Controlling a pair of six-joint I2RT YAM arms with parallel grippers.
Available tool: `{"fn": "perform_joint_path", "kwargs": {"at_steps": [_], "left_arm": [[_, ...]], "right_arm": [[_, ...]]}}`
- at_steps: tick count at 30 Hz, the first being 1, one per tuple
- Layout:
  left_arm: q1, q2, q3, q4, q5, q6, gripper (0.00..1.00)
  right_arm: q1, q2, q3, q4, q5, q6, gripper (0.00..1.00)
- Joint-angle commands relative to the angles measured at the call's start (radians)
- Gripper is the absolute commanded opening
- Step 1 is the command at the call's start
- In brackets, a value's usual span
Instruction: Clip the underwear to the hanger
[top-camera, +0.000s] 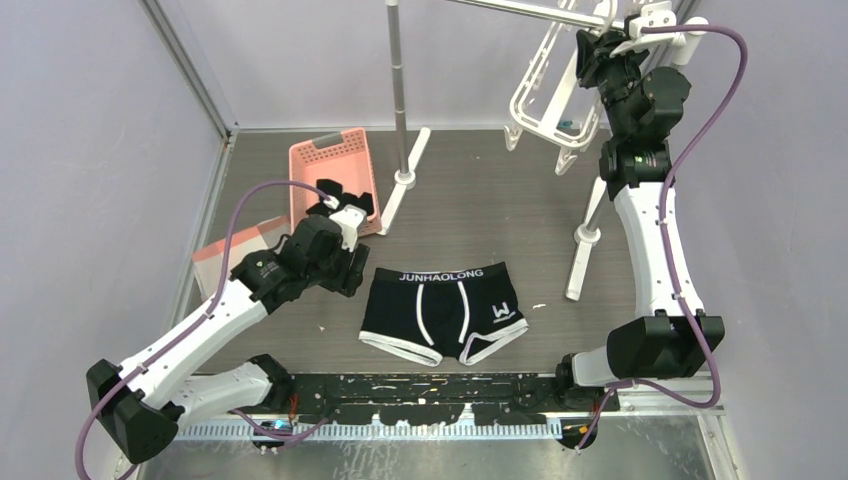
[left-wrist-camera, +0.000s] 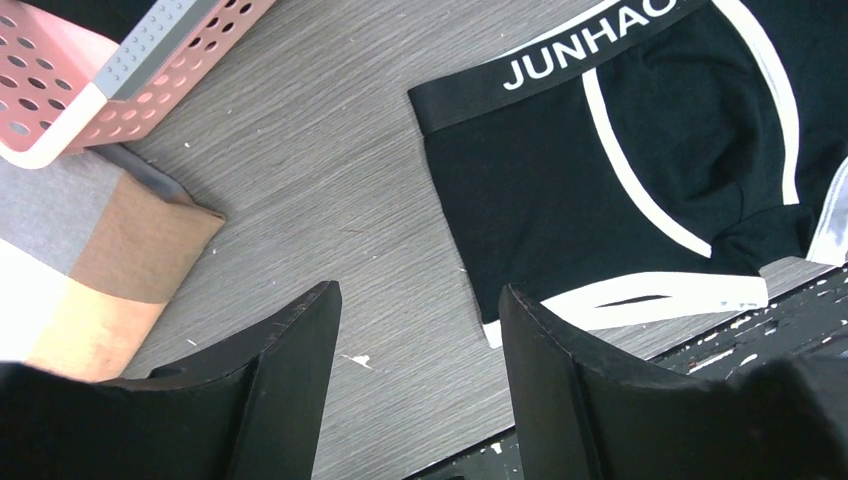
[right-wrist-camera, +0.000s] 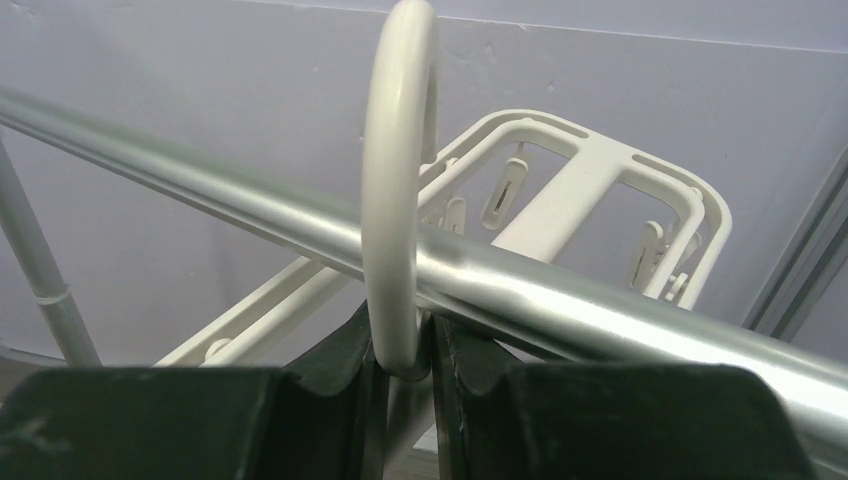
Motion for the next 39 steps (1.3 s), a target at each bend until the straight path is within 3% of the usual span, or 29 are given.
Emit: {"fn": "perform_joint_path", "kwargs": {"at_steps": [1,31,35,39], "left_arm": [[0.003,-0.041,0.055,0.027,-0.008,-0.004,0.62],[0.003,-0.089,0.015,0.052,-0.022,0.007,0.64],[0.003,-0.121,0.006,0.057,-0.024,0.004,0.65],[0.003,-0.157,-0.003,0.057,-0.025,-0.006,0.65]], "right_arm": [[0.000,-0.069,0.049,0.107,-0.007,0.002,0.01],[0.052,-0.329,-0.263,-0.038,-0.180,0.021,0.01],[0.095,-0.374,-0.332,-0.068,-0.139,0.021,0.00],[0.256,-0.419,-0.418,-0.099,0.065,-0.026,0.00]]}}
